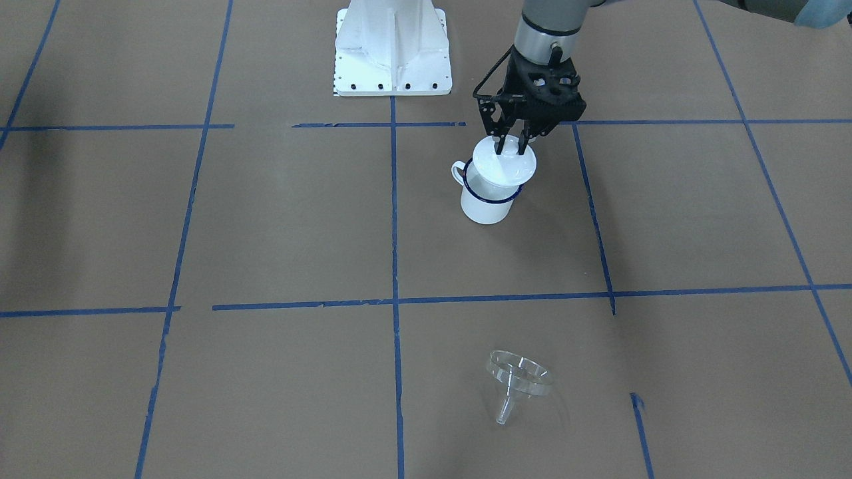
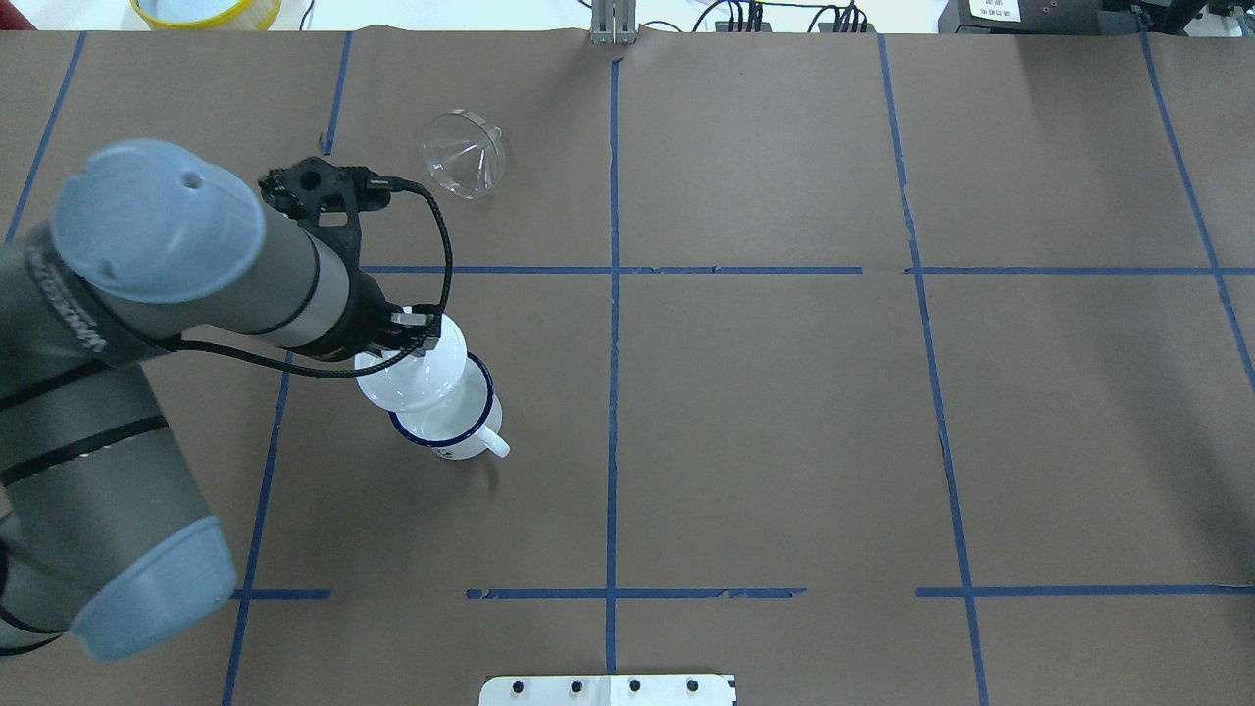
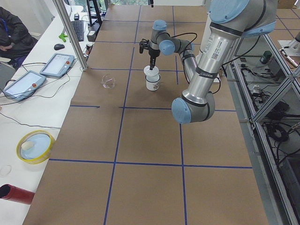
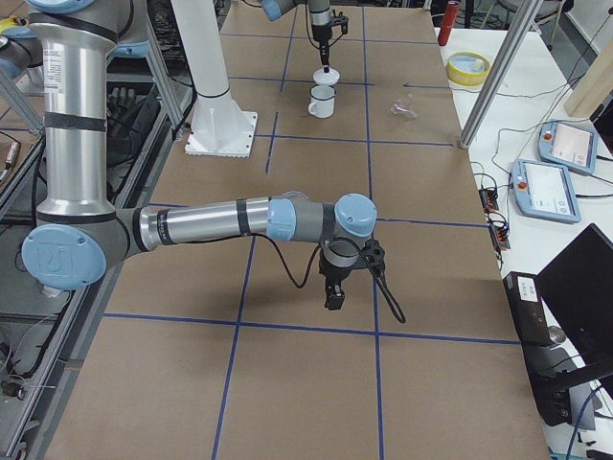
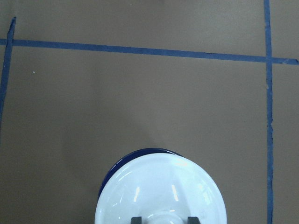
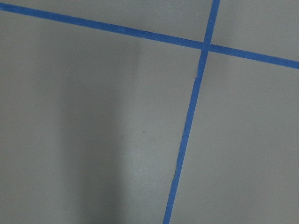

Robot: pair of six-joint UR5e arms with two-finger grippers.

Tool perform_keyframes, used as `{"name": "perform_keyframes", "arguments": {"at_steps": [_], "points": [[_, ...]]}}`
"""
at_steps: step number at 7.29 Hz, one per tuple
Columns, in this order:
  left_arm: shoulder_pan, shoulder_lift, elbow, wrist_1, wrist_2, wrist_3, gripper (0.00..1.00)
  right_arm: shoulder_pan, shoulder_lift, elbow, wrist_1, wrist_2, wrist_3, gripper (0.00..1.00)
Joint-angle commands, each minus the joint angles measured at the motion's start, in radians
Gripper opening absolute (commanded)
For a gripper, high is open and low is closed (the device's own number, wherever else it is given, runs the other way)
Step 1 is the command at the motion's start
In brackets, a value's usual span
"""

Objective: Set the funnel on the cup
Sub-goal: 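Lift the white lid up off the mug with the left gripper, then lower the lid onto the table beside the mug and open the left gripper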

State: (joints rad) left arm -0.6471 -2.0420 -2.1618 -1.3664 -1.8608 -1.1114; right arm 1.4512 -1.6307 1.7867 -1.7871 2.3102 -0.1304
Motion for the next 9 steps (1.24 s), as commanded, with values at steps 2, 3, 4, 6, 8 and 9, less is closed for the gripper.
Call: {"name": "perform_keyframes", "arguments": {"at_steps": [2, 3, 4, 6, 8, 9], "points": [[-0.109, 0.251, -0.174, 0.008, -0.09, 0.307, 0.0, 0.0, 0.0, -0.001, 0.0, 0.0, 0.0, 1.0], [-0.109, 0.322, -0.144, -0.107, -0.09, 0.303, 0.0, 0.0, 0.002, 0.0, 0.0, 0.0, 0.0, 1.0], [-0.105, 0.406, -0.103, -0.269, -0.089, 0.285, 0.0, 0.0, 0.0, -0.001, 0.0, 0.0, 0.0, 1.0], [0.016, 0.446, 0.011, -0.449, -0.072, 0.133, 0.0, 0.0, 0.0, -0.001, 0.0, 0.0, 0.0, 1.0], [0.117, 0.451, 0.112, -0.57, -0.009, 0.044, 0.0, 0.0, 0.0, -0.001, 0.0, 0.0, 0.0, 1.0], [0.135, 0.451, 0.123, -0.577, -0.009, 0.044, 0.0, 0.0, 0.0, 0.0, 0.0, 0.0, 0.0, 1.0]]}}
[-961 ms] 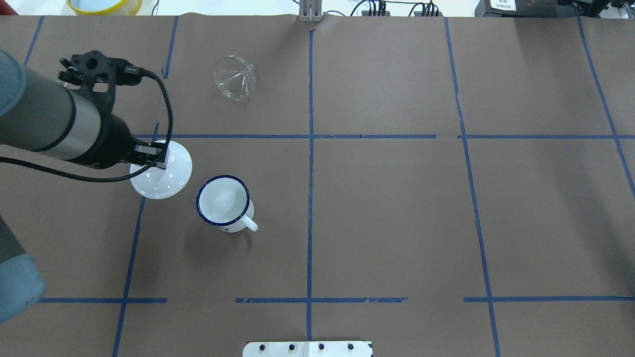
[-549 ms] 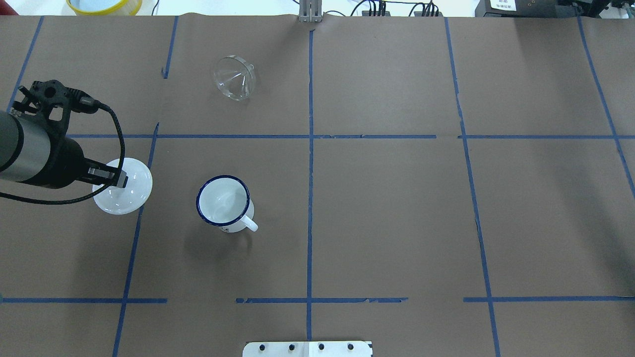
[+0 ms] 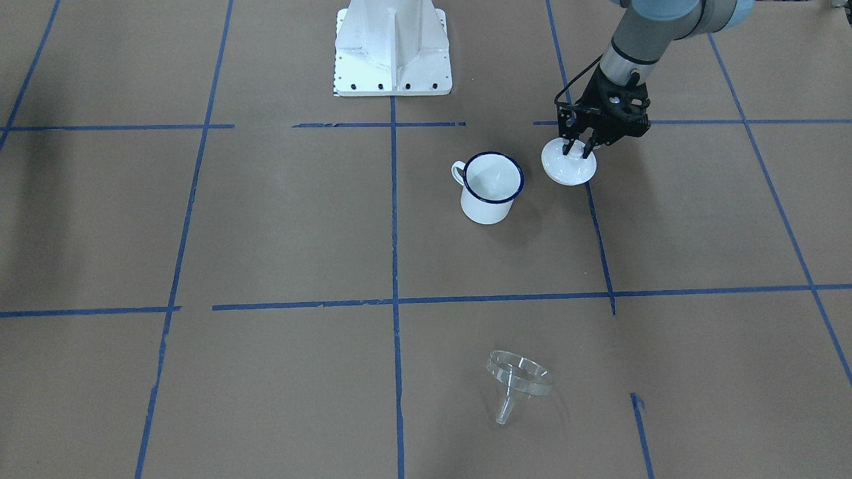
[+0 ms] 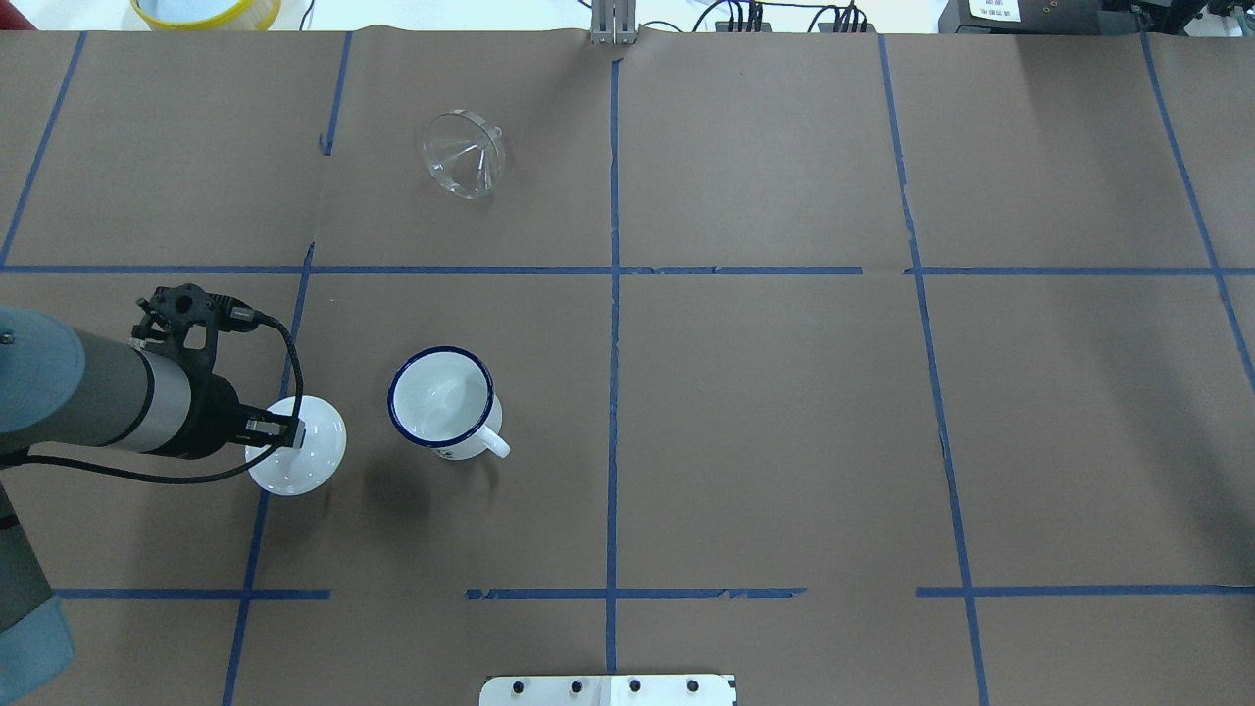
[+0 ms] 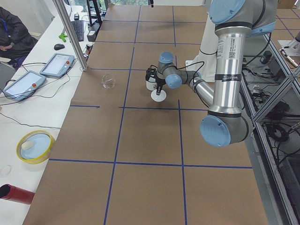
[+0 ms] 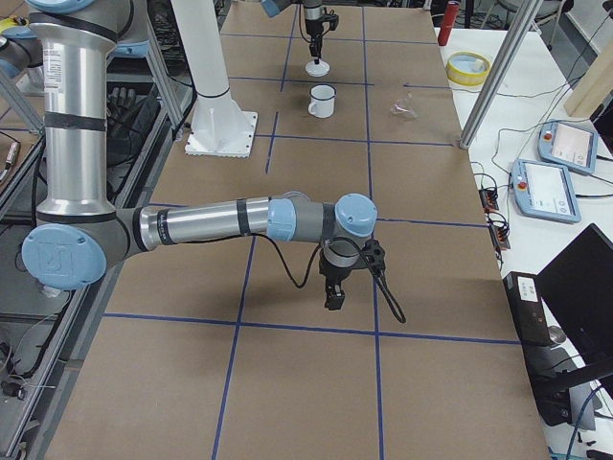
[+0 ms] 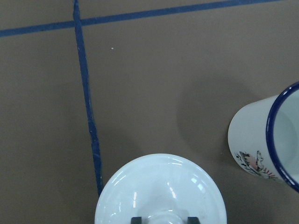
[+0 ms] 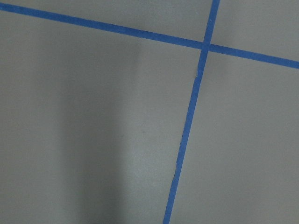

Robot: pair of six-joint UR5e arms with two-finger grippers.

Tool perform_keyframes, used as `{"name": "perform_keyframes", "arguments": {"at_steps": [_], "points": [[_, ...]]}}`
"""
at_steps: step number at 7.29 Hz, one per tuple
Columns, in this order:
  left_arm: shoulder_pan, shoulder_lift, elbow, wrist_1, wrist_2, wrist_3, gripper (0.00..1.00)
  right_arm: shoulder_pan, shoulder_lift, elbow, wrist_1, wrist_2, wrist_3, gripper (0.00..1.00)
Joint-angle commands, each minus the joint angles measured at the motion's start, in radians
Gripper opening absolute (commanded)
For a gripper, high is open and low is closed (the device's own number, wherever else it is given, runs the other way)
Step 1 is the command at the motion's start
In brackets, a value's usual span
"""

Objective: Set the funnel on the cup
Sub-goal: 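Lower the lid onto the table beside the mug and open the left gripper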

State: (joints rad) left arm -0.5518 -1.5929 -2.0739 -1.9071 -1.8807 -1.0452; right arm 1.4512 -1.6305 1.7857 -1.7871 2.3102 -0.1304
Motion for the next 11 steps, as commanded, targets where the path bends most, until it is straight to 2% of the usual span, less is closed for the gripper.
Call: {"name": "perform_keyframes", "arguments": {"at_steps": [1, 7, 10, 11], "points": [[0.043, 0.002, 0.037, -0.036, 0.011, -0.022, 0.0, 0.0, 0.0, 0.001, 0.0, 0.0, 0.0, 1.0], [0.047, -0.006, 0.066, -0.036, 0.012, -0.021, 0.0, 0.0, 0.001, 0.001, 0.0, 0.0, 0.0, 1.0], [0.047, -0.007, 0.075, -0.036, 0.026, -0.022, 0.45, 0.0, 0.0, 0.0, 0.0, 0.0, 0.0, 1.0], [0.047, -0.007, 0.077, -0.036, 0.034, -0.021, 0.97, 0.0, 0.0, 0.0, 0.0, 0.0, 0.0, 1.0]]}}
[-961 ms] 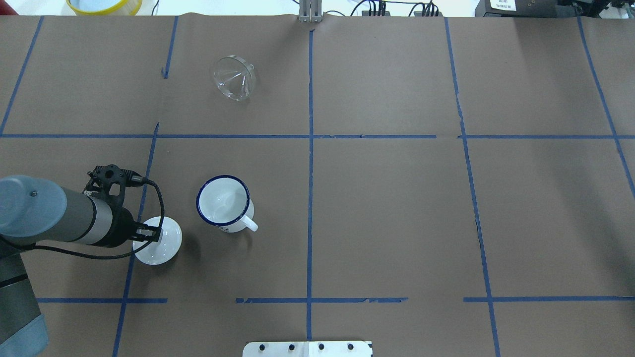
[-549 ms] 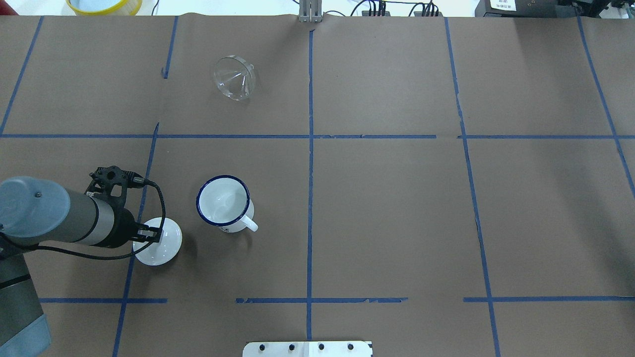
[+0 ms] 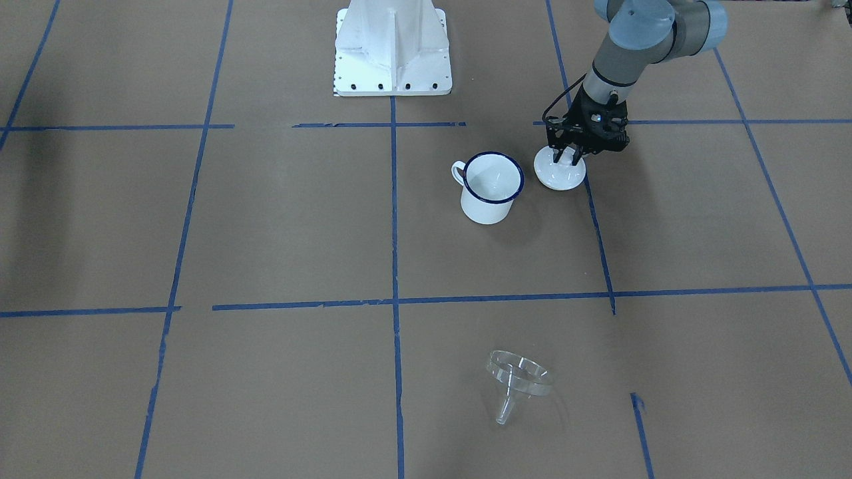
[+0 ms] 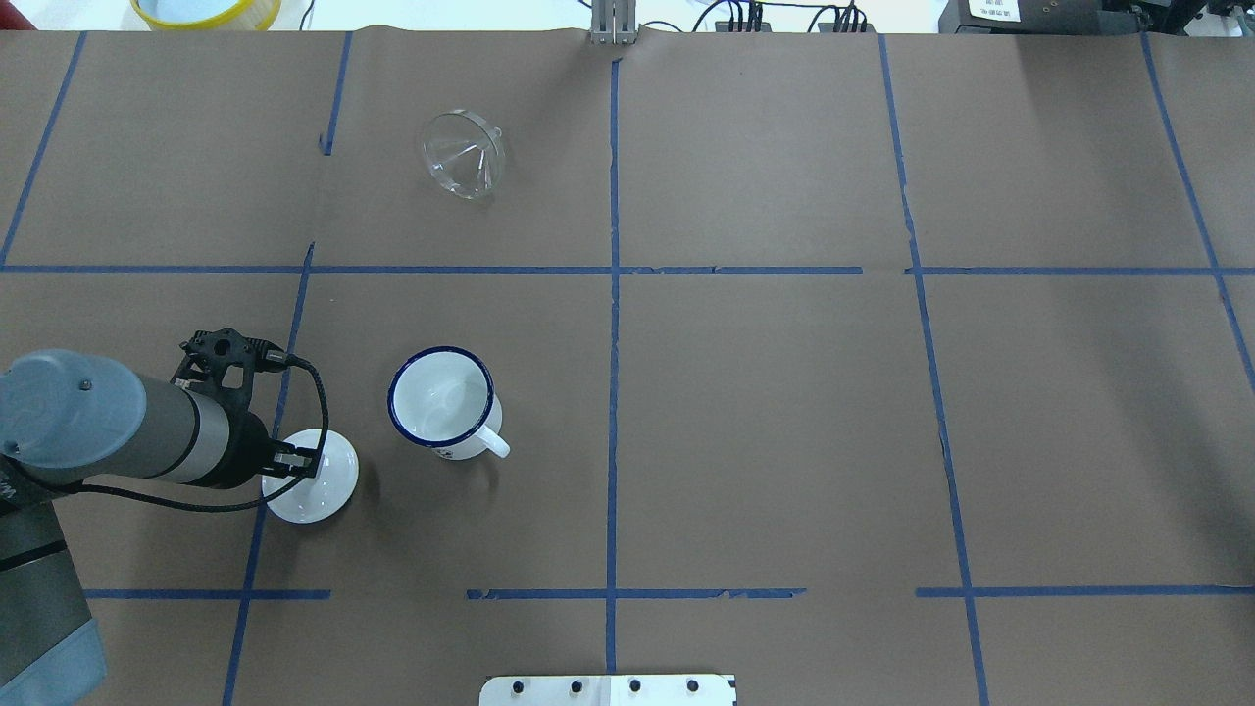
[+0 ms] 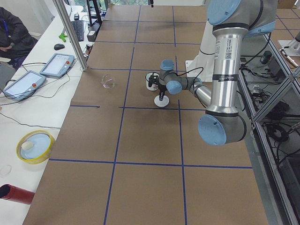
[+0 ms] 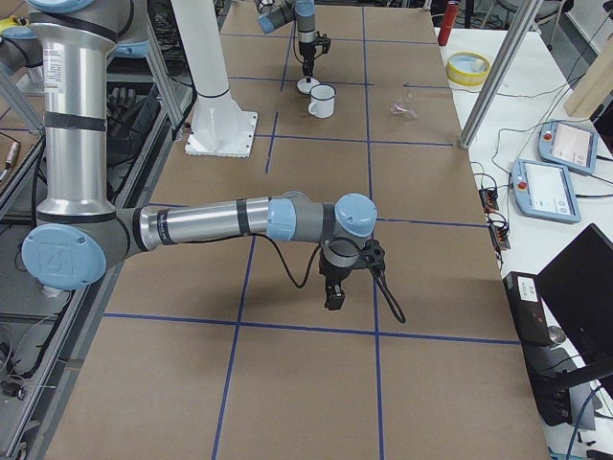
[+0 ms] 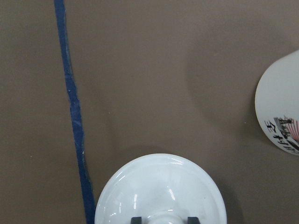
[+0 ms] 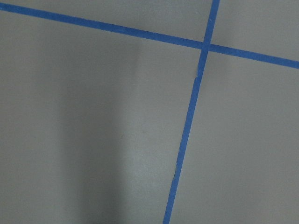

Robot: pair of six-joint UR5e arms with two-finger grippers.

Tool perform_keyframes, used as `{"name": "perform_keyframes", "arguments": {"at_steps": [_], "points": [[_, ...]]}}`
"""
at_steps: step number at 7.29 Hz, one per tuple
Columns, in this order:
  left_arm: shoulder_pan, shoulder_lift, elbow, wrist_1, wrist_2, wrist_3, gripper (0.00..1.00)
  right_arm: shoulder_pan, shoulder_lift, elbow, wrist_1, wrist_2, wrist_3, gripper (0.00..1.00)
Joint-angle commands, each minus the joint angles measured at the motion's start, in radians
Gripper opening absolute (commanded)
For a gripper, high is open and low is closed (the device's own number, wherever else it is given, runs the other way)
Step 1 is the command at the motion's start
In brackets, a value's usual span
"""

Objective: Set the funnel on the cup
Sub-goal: 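Lower the lid onto the table beside the mug and open the left gripper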

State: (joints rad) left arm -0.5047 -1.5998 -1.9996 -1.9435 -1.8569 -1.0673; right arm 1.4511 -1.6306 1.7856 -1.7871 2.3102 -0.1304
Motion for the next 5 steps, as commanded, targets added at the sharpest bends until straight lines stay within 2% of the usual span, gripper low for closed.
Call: {"name": "perform_keyframes", "arguments": {"at_steps": [1, 3, 4, 5], "points": [[-0.003, -0.002, 0.001, 0.0, 0.01, -0.002, 1.0, 0.0, 0.0, 0.0, 0.0, 0.0, 0.0, 1.0], [-0.027, -0.009, -0.062, 0.002, 0.007, -0.006, 1.0, 0.0, 0.0, 0.001, 0.0, 0.0, 0.0, 1.0], [-0.135, -0.047, -0.085, 0.002, 0.001, -0.054, 1.0, 0.0, 0.002, 0.0, 0.0, 0.0, 0.0, 1.0], [-0.19, -0.11, -0.088, 0.002, -0.002, -0.221, 1.0, 0.0, 0.0, 0.0, 0.0, 0.0, 0.0, 1.0]]}}
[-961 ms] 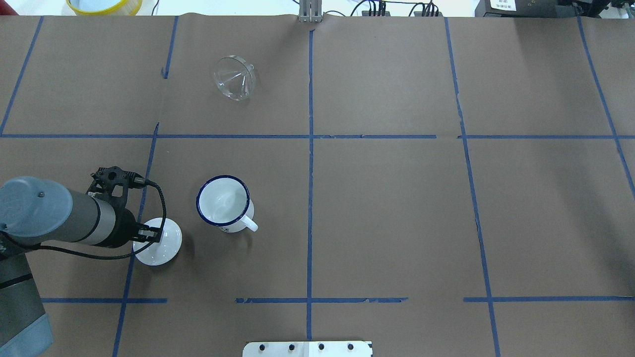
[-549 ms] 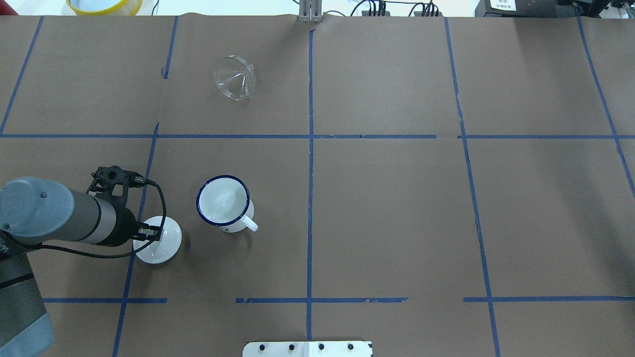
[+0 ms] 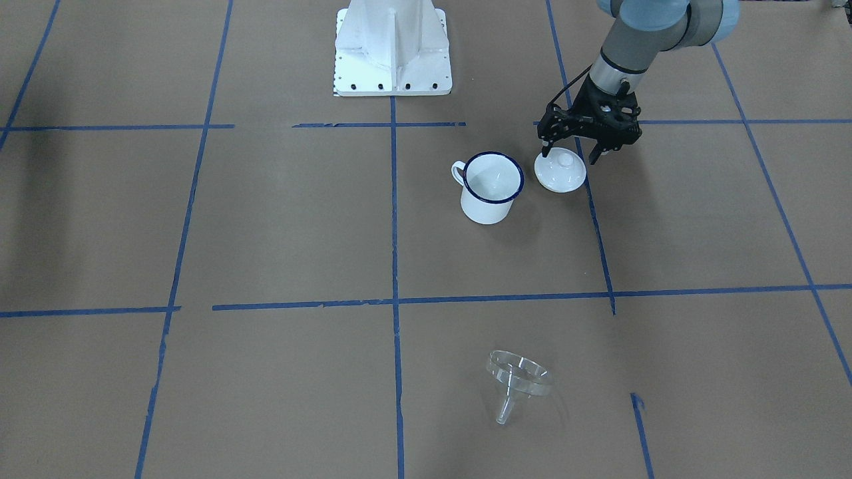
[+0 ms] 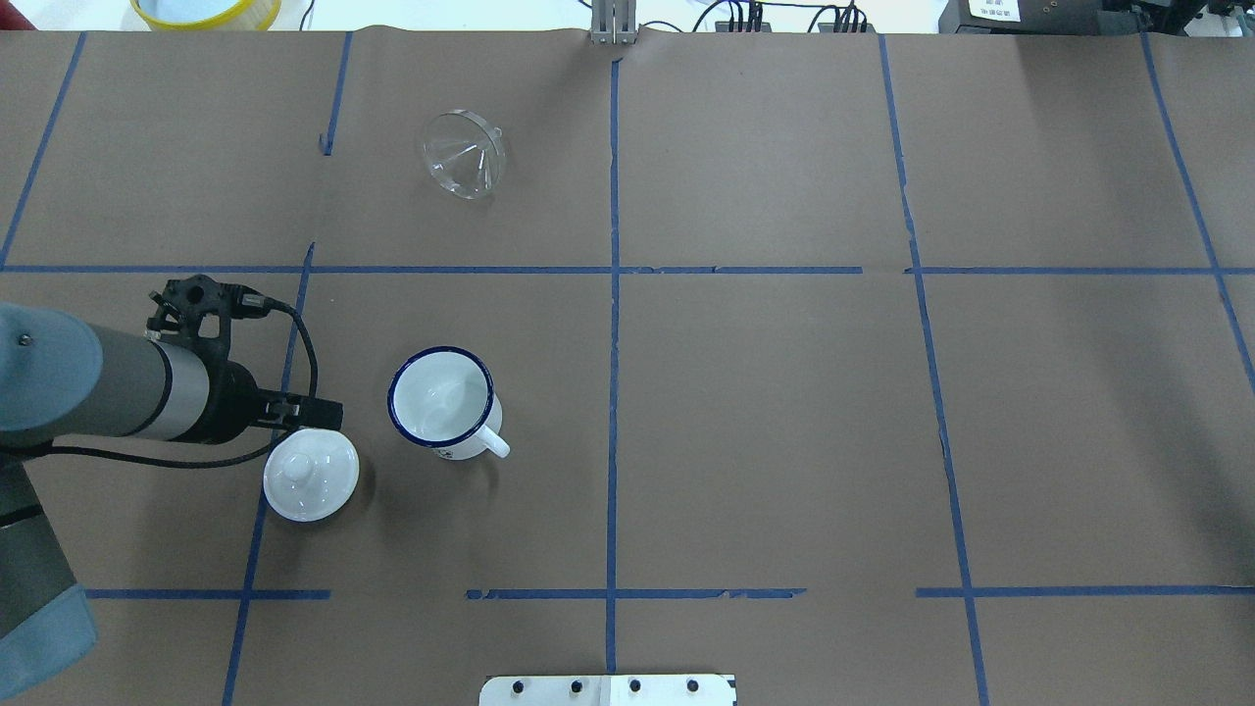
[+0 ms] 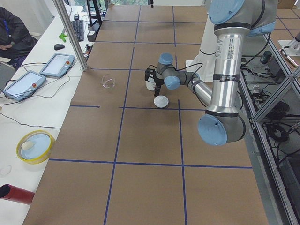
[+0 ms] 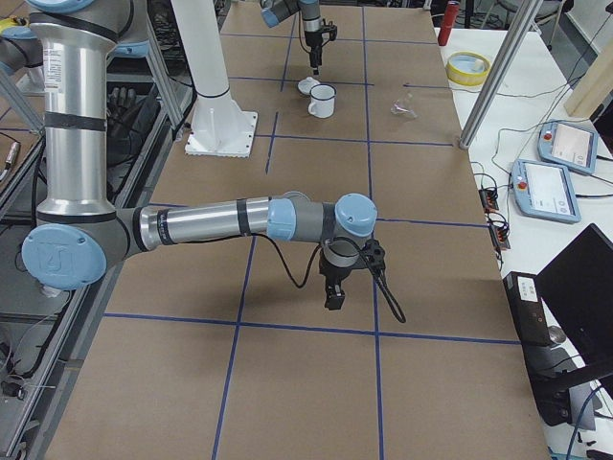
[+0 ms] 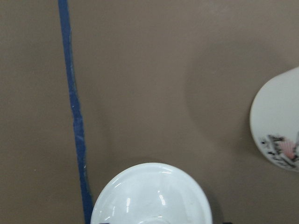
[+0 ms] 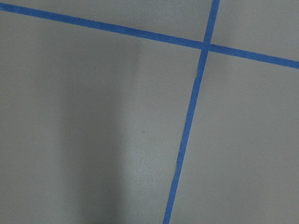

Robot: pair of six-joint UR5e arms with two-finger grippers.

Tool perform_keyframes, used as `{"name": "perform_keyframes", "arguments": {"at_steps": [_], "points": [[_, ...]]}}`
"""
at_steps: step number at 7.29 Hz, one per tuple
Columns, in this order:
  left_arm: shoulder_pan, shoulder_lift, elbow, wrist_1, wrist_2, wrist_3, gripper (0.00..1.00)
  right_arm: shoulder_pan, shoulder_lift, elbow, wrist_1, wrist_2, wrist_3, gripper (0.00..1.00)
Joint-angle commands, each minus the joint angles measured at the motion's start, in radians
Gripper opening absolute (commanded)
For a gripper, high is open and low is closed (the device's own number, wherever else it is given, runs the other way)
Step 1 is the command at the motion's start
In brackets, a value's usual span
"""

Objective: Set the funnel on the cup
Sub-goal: 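Move the left gripper up and over to the clear glass funnel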

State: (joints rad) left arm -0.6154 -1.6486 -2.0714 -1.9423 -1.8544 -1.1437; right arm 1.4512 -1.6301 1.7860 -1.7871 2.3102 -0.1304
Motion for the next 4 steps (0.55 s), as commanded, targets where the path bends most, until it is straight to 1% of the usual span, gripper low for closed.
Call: {"name": "perform_keyframes", "arguments": {"at_steps": [1, 2, 3, 4], "points": [[-0.102, -0.157, 0.017, 0.0, 0.003, -0.297, 1.0, 0.0, -0.001, 0.0, 0.0, 0.0, 0.0, 1.0], [-0.124, -0.218, 0.042, -0.001, 0.003, -0.436, 1.0, 0.0, -0.001, 0.0, 0.0, 0.0, 0.0, 1.0], [-0.124, -0.29, 0.101, -0.018, 0.059, -0.6, 1.0, 0.0, -0.001, 0.0, -0.002, 0.0, 0.0, 1.0], [-0.119, -0.345, 0.21, -0.1, 0.122, -0.717, 1.0, 0.0, -0.001, 0.0, 0.0, 0.0, 0.0, 1.0]]}}
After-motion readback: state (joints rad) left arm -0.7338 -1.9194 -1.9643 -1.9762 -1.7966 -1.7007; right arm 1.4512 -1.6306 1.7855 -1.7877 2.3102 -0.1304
